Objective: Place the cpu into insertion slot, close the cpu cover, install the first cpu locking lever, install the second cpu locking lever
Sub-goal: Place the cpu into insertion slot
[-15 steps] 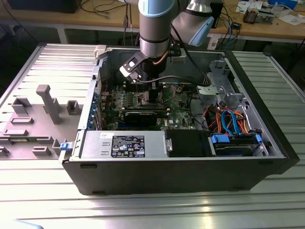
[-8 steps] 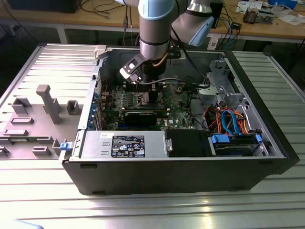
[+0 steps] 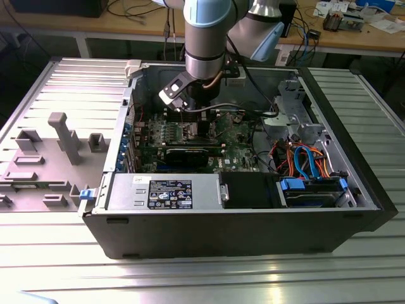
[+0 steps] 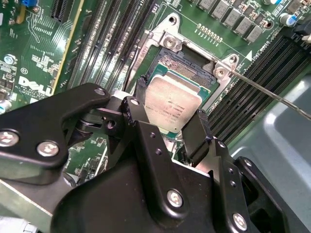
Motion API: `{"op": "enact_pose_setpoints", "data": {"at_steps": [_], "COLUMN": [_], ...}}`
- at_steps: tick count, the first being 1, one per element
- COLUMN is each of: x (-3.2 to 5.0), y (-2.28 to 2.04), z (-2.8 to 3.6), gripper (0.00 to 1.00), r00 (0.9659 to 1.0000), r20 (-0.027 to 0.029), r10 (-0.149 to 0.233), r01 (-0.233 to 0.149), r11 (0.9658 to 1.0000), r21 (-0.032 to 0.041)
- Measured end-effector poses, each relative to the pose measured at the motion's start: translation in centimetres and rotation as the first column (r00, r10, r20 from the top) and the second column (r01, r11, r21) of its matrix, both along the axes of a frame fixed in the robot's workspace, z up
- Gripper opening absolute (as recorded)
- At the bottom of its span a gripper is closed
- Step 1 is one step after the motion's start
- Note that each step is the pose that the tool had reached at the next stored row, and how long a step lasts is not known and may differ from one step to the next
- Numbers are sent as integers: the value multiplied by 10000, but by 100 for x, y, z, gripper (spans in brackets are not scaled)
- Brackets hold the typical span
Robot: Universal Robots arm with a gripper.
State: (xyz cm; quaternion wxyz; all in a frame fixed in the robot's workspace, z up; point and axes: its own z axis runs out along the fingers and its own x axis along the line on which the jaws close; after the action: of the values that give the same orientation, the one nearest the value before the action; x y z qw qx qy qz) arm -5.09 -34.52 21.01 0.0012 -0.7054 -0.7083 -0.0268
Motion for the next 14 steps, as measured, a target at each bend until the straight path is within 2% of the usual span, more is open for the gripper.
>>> {"op": "enact_pose_setpoints", "data": {"at_steps": [6,9,14], "x": [-16,-18,-19], "y": [5,7,7], "z": [-18,-43,-99], "gripper": [54,54,54], "r00": [10000,10000,10000], "r20": [-3,-56,-70], "r10": [2,56,59], "r01": [-2,-56,-59], "r11": [10000,10000,10000], "r21": [4,2,1]}}
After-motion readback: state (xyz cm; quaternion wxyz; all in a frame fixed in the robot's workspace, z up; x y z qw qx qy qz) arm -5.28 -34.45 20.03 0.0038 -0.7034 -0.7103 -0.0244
